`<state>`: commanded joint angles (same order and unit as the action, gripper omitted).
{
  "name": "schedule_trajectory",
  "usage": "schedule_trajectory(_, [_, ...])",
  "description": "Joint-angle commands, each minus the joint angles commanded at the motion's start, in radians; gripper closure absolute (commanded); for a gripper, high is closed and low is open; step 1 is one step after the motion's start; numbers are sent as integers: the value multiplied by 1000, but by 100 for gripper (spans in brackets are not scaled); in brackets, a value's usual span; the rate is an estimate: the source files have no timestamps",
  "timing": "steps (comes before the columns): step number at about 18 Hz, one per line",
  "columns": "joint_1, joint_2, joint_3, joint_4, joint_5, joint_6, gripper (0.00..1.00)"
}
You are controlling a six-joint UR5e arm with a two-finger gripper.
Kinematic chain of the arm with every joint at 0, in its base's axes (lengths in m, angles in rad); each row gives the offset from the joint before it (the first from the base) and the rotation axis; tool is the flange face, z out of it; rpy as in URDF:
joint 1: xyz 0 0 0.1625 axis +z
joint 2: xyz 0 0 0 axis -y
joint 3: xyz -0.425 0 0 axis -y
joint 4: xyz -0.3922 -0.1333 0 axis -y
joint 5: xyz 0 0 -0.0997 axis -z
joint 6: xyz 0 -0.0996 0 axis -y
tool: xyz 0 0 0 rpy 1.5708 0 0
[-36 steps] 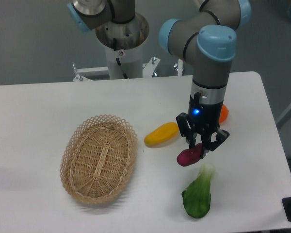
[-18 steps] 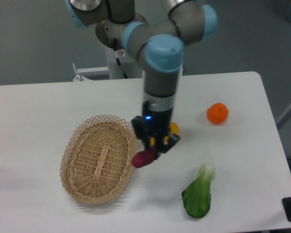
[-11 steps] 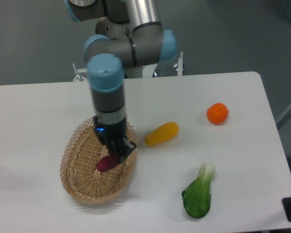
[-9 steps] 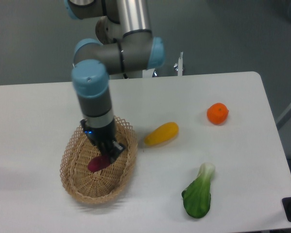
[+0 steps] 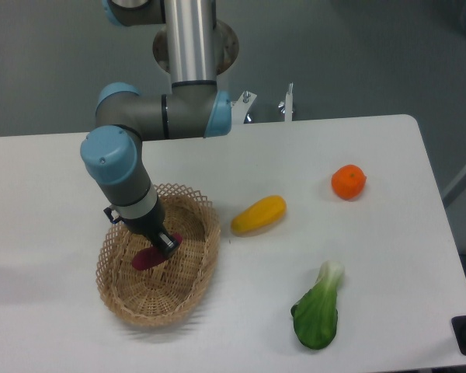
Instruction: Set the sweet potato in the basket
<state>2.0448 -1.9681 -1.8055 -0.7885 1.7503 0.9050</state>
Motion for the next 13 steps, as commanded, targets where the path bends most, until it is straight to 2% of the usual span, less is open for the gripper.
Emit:
schedule_trajectory(3, [0, 5, 9, 3, 5, -3, 6])
schedule_trajectory(4, [0, 9, 17, 0, 8, -14, 0])
schedule_trajectory(9, [14, 26, 87, 18, 0, -67, 0])
schedule_trajectory(13, [84, 35, 149, 18, -14, -60, 0])
